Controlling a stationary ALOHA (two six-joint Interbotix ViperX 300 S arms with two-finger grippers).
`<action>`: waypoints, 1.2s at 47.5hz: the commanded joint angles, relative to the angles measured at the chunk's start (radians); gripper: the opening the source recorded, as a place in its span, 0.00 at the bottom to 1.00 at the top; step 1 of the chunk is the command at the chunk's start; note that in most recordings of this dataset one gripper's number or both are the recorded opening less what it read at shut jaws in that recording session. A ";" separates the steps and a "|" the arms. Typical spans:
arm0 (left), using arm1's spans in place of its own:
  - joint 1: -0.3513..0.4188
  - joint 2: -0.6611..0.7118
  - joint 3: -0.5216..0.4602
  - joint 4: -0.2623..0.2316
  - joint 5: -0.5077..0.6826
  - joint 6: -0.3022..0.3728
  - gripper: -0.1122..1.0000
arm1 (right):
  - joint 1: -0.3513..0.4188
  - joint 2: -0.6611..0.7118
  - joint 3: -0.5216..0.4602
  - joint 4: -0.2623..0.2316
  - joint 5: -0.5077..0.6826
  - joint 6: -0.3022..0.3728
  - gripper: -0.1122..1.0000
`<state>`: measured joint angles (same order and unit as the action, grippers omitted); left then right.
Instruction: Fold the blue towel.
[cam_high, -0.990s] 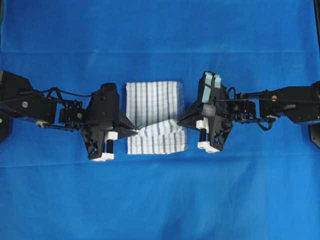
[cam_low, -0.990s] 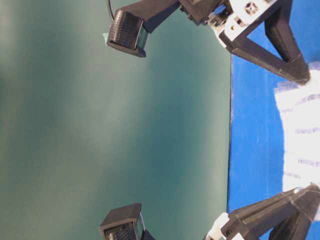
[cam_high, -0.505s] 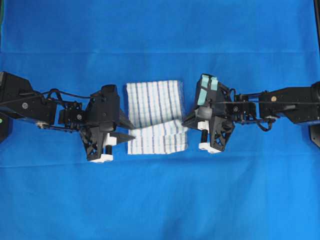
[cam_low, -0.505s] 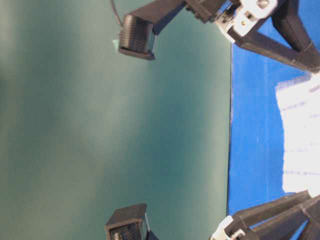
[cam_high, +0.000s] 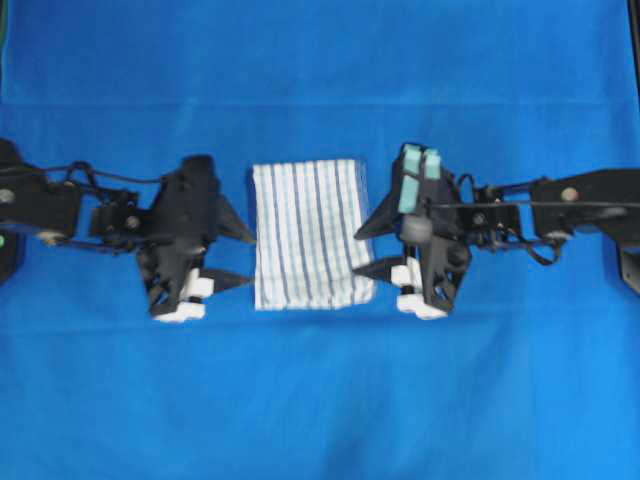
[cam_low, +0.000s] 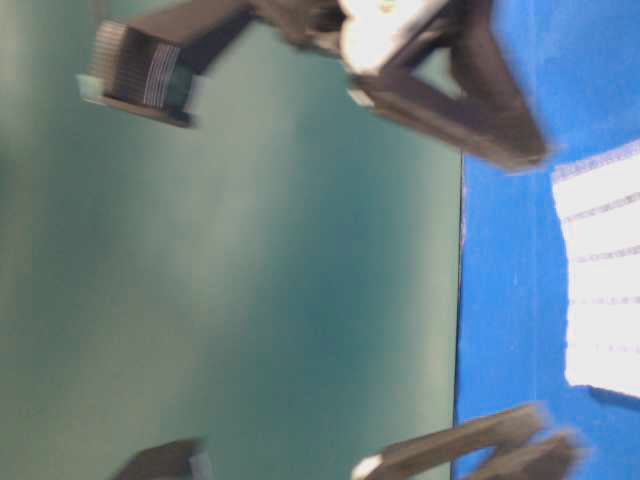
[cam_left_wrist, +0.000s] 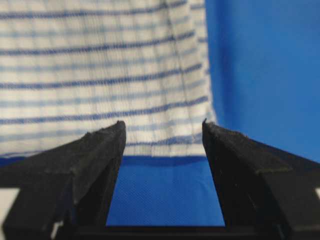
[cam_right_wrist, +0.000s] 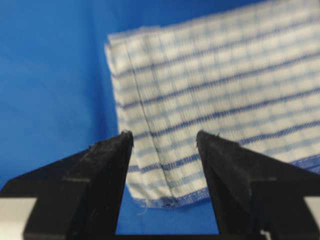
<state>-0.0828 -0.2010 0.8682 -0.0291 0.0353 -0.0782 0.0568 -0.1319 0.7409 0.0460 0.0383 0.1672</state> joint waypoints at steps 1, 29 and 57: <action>-0.002 -0.092 -0.002 0.002 0.026 0.005 0.60 | 0.003 -0.094 -0.026 -0.011 0.029 -0.003 0.63; 0.006 -0.693 0.170 0.005 0.057 0.092 0.60 | -0.049 -0.634 0.147 -0.147 0.160 -0.005 0.63; 0.123 -1.098 0.405 0.003 0.163 0.117 0.60 | -0.114 -1.000 0.457 -0.186 0.184 -0.003 0.63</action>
<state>0.0322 -1.2885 1.2701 -0.0276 0.1917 0.0399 -0.0537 -1.1213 1.1812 -0.1381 0.2408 0.1641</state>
